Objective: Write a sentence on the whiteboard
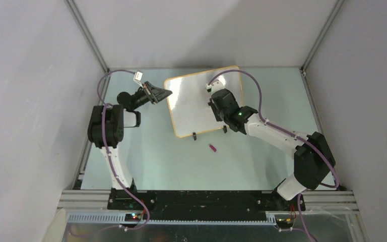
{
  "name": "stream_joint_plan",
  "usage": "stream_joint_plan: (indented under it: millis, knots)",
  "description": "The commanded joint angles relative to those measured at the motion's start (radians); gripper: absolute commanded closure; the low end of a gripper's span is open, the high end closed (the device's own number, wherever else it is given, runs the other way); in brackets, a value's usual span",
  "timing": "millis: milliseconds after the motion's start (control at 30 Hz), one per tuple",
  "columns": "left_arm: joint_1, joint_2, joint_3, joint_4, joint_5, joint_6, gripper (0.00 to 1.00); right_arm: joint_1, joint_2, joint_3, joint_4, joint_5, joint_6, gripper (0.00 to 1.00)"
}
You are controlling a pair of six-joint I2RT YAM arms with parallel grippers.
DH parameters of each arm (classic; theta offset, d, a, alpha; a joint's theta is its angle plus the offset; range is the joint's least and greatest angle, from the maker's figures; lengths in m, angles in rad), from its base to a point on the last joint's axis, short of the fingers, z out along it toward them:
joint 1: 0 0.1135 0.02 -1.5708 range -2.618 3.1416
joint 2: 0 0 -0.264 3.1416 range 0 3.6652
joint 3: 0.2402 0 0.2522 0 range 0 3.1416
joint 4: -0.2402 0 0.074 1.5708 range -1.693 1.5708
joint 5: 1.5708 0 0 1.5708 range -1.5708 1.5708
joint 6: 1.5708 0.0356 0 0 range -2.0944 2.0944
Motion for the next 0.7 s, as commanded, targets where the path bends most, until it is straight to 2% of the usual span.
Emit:
stream_joint_plan:
  millis: [0, 533, 667]
  knots:
    - [-0.012, -0.025, -0.010, 0.037, 0.008, 0.044, 1.00, 0.005, 0.002, -0.028, 0.008, 0.030, 0.020, 1.00]
    - [-0.011, -0.024, -0.007, 0.037, 0.008, 0.045, 1.00, -0.024, -0.157, -0.019, 0.030, -0.008, -0.002, 1.00]
    - [-0.011, -0.024, -0.008, 0.037, 0.008, 0.044, 1.00, -0.041, -0.188, -0.094, 0.131, -0.035, -0.012, 1.00]
